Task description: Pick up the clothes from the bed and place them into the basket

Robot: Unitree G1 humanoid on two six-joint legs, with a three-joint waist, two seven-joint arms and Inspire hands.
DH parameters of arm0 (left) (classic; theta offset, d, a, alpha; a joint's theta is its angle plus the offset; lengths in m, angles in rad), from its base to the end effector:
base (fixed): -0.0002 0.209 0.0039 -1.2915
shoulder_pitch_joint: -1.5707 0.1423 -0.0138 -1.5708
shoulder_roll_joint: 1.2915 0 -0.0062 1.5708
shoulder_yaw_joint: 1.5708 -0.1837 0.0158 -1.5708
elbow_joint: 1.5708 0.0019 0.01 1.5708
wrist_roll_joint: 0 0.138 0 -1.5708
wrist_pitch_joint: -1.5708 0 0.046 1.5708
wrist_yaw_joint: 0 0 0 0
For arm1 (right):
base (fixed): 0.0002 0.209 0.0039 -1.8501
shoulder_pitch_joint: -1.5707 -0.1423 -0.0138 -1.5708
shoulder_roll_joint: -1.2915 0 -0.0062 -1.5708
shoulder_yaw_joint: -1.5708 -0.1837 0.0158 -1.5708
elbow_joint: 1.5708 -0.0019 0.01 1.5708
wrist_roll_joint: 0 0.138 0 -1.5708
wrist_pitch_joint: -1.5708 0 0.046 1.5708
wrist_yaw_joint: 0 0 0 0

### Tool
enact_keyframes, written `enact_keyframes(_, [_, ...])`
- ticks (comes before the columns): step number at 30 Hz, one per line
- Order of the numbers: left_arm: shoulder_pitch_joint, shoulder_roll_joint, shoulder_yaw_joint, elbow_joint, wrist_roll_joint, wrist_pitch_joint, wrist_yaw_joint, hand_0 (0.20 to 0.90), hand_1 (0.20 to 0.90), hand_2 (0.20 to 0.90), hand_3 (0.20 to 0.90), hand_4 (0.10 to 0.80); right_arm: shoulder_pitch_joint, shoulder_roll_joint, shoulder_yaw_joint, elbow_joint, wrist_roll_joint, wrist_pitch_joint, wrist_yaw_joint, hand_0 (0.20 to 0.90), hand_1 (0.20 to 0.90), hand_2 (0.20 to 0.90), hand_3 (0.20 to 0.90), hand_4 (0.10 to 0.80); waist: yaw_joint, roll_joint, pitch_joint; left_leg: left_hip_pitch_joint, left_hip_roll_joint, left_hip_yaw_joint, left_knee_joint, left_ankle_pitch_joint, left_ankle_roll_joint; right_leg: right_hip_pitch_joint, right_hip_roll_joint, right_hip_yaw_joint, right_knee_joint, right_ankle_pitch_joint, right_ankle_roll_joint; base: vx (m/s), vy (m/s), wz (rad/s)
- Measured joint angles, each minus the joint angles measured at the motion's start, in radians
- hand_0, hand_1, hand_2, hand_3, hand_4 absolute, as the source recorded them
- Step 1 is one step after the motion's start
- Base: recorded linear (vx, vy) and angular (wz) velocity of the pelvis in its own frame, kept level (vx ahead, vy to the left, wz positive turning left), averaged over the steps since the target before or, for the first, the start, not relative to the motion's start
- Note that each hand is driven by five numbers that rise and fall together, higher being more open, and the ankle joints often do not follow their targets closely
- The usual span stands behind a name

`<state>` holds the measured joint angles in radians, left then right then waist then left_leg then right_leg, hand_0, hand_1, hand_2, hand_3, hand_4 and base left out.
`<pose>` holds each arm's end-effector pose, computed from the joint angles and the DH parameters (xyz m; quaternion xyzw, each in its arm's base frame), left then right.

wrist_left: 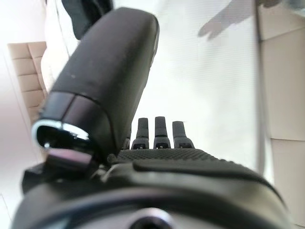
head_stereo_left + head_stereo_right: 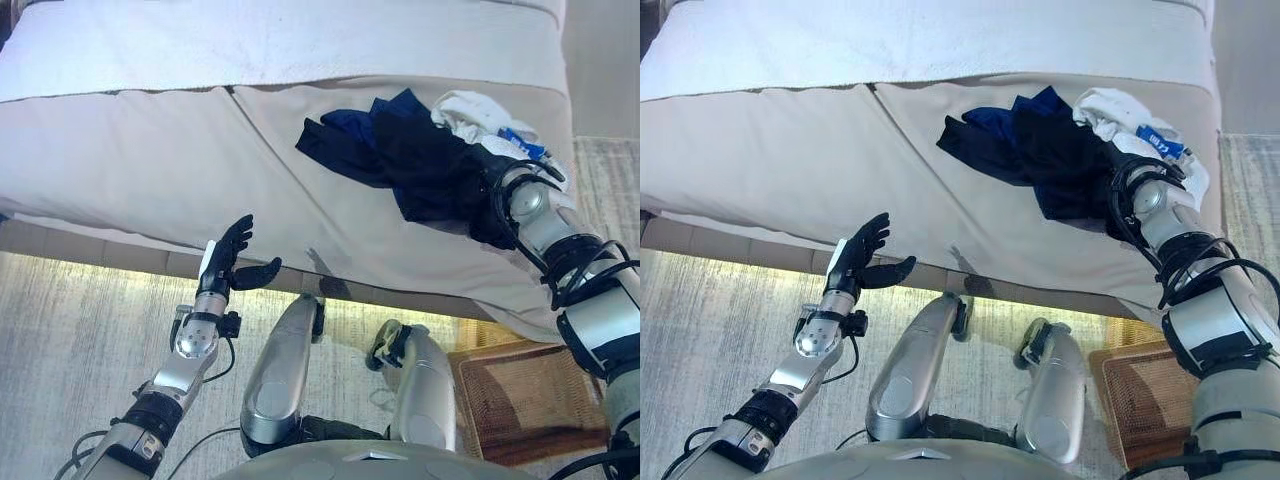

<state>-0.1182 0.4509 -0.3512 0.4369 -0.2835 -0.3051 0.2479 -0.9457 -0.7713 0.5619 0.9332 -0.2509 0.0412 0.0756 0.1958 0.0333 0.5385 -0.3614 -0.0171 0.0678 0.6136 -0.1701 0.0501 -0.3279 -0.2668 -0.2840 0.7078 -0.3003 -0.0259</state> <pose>0.2082 0.2008 0.0022 0.1174 0.0404 0.0132 0.9922 0.3357 -0.2774 0.1668 -0.5829 0.1000 -0.0126 0.8063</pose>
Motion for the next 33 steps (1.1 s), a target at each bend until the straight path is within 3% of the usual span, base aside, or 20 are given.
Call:
enact_keyframes(5, [0.001, 0.004, 0.017, -0.007, 0.001, 0.04, -0.001, 0.9, 0.9, 0.9, 0.9, 0.8, -0.001, -0.014, -0.016, -0.053, 0.072, 0.0, 0.019, 0.3, 0.3, 0.3, 0.2, 0.1, -0.005, -0.007, -0.005, 0.158, 0.004, 0.015, -0.167, 0.047, -0.015, 0.139, 0.034, -0.005, -0.163, 0.073, 0.023, 0.151, -0.018, -0.13])
enact_keyframes(6, [0.002, 0.006, 0.028, -0.007, 0.001, 0.049, -0.002, 0.9, 0.9, 0.9, 0.9, 0.8, 0.0, -0.017, -0.038, -0.074, 0.098, 0.001, 0.029, 0.3, 0.3, 0.3, 0.2, 0.1, -0.005, -0.011, -0.008, 0.214, 0.004, 0.018, -0.23, 0.073, -0.024, 0.187, 0.05, -0.005, -0.222, 0.097, 0.038, 0.197, -0.022, -0.2])
enact_keyframes(9, [-0.002, 0.013, 0.045, -0.029, 0.001, 0.064, -0.002, 0.9, 0.9, 0.9, 0.9, 0.8, -0.003, -0.044, -0.092, -0.104, 0.199, 0.001, 0.045, 0.3, 0.3, 0.3, 0.2, 0.1, -0.008, -0.022, -0.031, 0.327, 0.014, 0.019, -0.371, 0.123, -0.036, 0.293, 0.083, -0.024, -0.352, 0.148, 0.043, 0.13, -0.009, -0.09])
enact_keyframes(11, [0.006, 0.015, 0.044, -0.03, 0.001, 0.068, -0.005, 0.9, 0.9, 0.9, 0.9, 0.8, -0.002, -0.058, -0.105, -0.106, 0.26, 0.006, 0.047, 0.3, 0.3, 0.3, 0.2, 0.1, -0.017, -0.048, -0.118, 0.334, 0.016, 0.015, -0.44, 0.133, -0.04, 0.299, 0.103, -0.031, -0.42, 0.155, 0.049, 0.068, 0.006, 0.02])
enact_keyframes(14, [-0.006, 0.014, 0.042, -0.027, 0.002, 0.068, -0.019, 0.9, 0.9, 0.9, 0.9, 0.8, -0.043, -0.092, -0.117, -0.109, 0.348, 0.01, 0.047, 0.3, 0.3, 0.3, 0.2, 0.1, -0.04, -0.059, -0.152, 0.383, 0.02, 0.013, -0.482, 0.167, -0.031, 0.378, 0.13, -0.032, -0.534, 0.215, 0.027, 0.074, 0.009, -0.01])
enact_keyframes(16, [0.0, 0.015, 0.041, -0.027, 0.003, 0.068, -0.026, 0.9, 0.9, 0.9, 0.9, 0.8, -0.052, -0.106, -0.119, -0.112, 0.419, 0.011, 0.048, 0.3, 0.3, 0.3, 0.2, 0.1, -0.048, -0.076, -0.165, 0.368, 0.016, 0.015, -0.391, 0.161, -0.035, 0.458, 0.133, -0.028, -0.631, 0.267, 0.014, 0.072, 0.01, -0.13])
enact_keyframes(17, [0.008, 0.015, 0.033, -0.022, 0.003, 0.068, -0.028, 0.9, 0.9, 0.9, 0.9, 0.8, -0.051, -0.12, -0.12, -0.115, 0.462, 0.019, 0.055, 0.3, 0.3, 0.3, 0.2, 0.1, -0.049, -0.092, -0.217, 0.361, 0.004, 0.015, -0.495, 0.171, -0.033, 0.456, 0.133, -0.025, -0.659, 0.269, 0.014, 0.055, 0.007, -0.1])
enact_keyframes(18, [0.008, 0.011, 0.02, -0.013, 0.004, 0.068, -0.038, 0.9, 0.9, 0.9, 0.9, 0.8, -0.054, -0.14, -0.123, -0.125, 0.494, 0.02, 0.056, 0.3, 0.3, 0.3, 0.2, 0.1, -0.058, -0.065, -0.246, 0.392, 0.033, 0.005, -0.594, 0.237, -0.025, 0.467, 0.159, -0.021, -0.673, 0.268, 0.015, 0.047, 0.009, -0.12])
enact_keyframes(20, [-0.004, 0.011, 0.014, 0.008, 0.007, 0.068, -0.041, 0.9, 0.9, 0.9, 0.9, 0.8, -0.072, -0.163, -0.125, -0.131, 0.539, 0.021, 0.053, 0.3, 0.3, 0.3, 0.2, 0.1, -0.076, -0.066, -0.253, 0.436, 0.036, 0.007, -0.642, 0.251, -0.014, 0.454, 0.157, -0.02, -0.626, 0.262, 0.023, 0.039, 0.004, -0.09])
enact_keyframes(21, [-0.002, 0.008, 0.014, 0.017, 0.007, 0.068, -0.041, 0.9, 0.9, 0.9, 0.9, 0.8, -0.079, -0.167, -0.125, -0.133, 0.557, 0.023, 0.055, 0.3, 0.3, 0.3, 0.2, 0.1, -0.086, -0.062, -0.257, 0.443, 0.044, 0.005, -0.645, 0.257, -0.004, 0.43, 0.157, -0.017, -0.611, 0.231, 0.056, 0.044, 0.002, -0.2])
enact_keyframes(23, [-0.01, 0.01, 0.013, 0.037, 0.008, 0.068, -0.044, 0.9, 0.9, 0.9, 0.9, 0.8, -0.112, -0.181, -0.126, -0.141, 0.594, 0.024, 0.054, 0.3, 0.3, 0.3, 0.2, 0.1, -0.101, -0.078, -0.268, 0.447, 0.026, 0.016, -0.658, 0.257, -0.004, 0.433, 0.172, 0.013, -0.809, 0.299, 0.083, 0.043, 0.011, -0.1])
enact_keyframes(24, [-0.02, 0.004, 0.011, 0.054, 0.008, 0.068, -0.053, 0.9, 0.9, 0.9, 0.9, 0.8, -0.124, -0.199, -0.125, -0.144, 0.612, 0.025, 0.053, 0.3, 0.3, 0.3, 0.2, 0.1, -0.111, -0.085, -0.271, 0.465, 0.006, 0.012, -0.684, 0.257, -0.005, 0.423, 0.159, 0.015, -0.802, 0.38, 0.083, 0.042, 0.022, 0.11])
enact_keyframes(25, [-0.014, -0.01, 0.011, 0.059, 0.008, 0.067, -0.055, 0.9, 0.9, 0.9, 0.9, 0.8, -0.126, -0.218, -0.126, -0.153, 0.63, 0.025, 0.046, 0.3, 0.3, 0.3, 0.2, 0.1, -0.116, -0.07, -0.279, 0.478, 0.012, 0.012, -0.702, 0.255, -0.008, 0.431, 0.164, 0.018, -0.803, 0.378, 0.09, 0.053, 0.033, 0.06])
enact_keyframes(33, [0.042, -0.009, 0.012, 0.1, 0.011, 0.063, -0.064, 0.9, 0.9, 0.9, 0.9, 0.8, -0.172, -0.361, -0.125, -0.21, 0.704, 0.046, -0.014, 0.3, 0.3, 0.3, 0.2, 0.1, -0.15, -0.069, -0.28, 0.509, 0.033, 0.065, -0.694, 0.253, -0.014, 0.442, 0.189, 0.061, -0.802, 0.4, 0.061, 0.029, 0.021, -0.17])
